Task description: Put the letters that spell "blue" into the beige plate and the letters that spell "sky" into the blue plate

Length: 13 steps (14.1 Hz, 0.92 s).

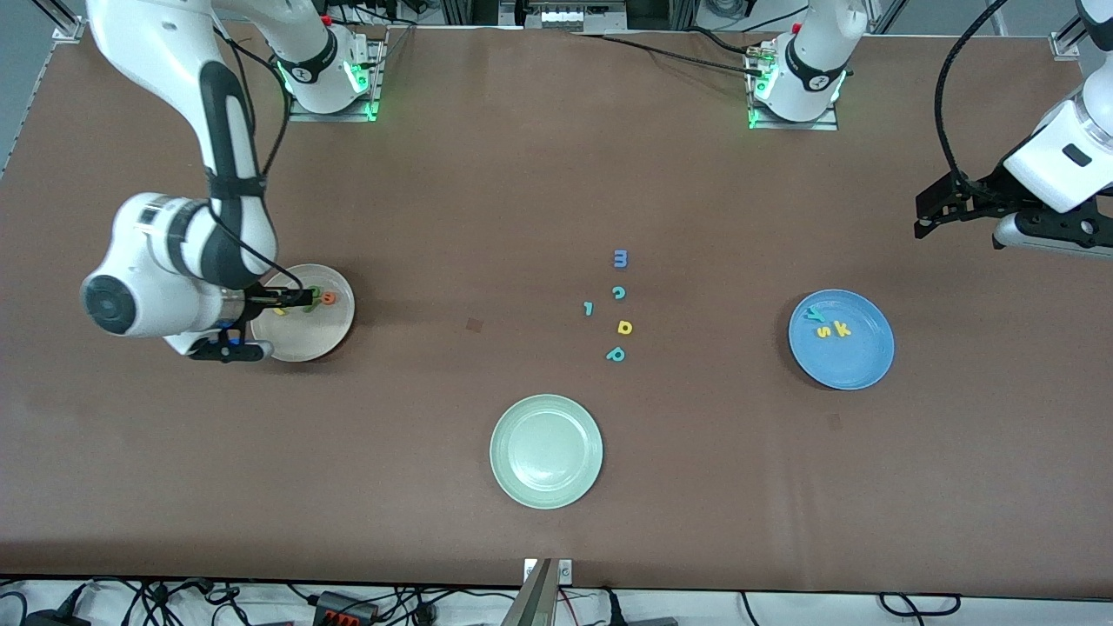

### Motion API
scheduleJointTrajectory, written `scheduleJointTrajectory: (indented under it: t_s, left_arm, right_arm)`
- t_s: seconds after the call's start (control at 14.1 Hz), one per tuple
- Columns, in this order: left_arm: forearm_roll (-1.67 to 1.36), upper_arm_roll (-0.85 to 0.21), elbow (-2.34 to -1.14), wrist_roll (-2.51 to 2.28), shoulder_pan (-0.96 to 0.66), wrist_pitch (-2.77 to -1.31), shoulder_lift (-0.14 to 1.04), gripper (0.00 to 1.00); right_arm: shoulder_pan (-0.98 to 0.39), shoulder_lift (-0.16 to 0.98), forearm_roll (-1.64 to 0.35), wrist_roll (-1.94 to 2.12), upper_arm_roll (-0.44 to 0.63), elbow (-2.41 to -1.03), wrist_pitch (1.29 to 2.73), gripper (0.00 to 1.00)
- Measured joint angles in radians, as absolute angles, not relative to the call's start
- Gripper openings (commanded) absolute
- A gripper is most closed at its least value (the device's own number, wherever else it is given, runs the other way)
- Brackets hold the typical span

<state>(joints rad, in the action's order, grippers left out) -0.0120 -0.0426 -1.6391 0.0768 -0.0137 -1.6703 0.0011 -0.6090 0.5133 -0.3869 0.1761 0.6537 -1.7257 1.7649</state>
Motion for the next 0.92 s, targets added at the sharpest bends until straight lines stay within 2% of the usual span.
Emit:
scheduleJointTrajectory:
  t_s: [0.28,0.64,0.78,0.92]
  left_arm:
    - [-0.012,-0.043,-1.638,0.077,-0.014,-1.67,0.002,1.0]
    - [-0.012,-0.043,-1.637,0.077,-0.014,-1.67,0.003,1.0]
    - [-0.012,-0.043,-1.637,0.077,-0.014,-1.67,0.003,1.0]
    - [-0.012,-0.043,-1.637,0.077,-0.014,-1.67,0.003,1.0]
  right_arm:
    - [-0.609,0.486,-0.387,0.17,0.705,-1.52,1.631,1.0]
    - [-0.603,0.486,-0.387,0.151,0.743,-1.37,1.552,1.0]
    - [-0.596,0.485,-0.388,0.103,0.731,-1.353,1.555,1.0]
    - [-0.552,0.475,-0.373,0.025,0.653,-1.342,1.571,1.0]
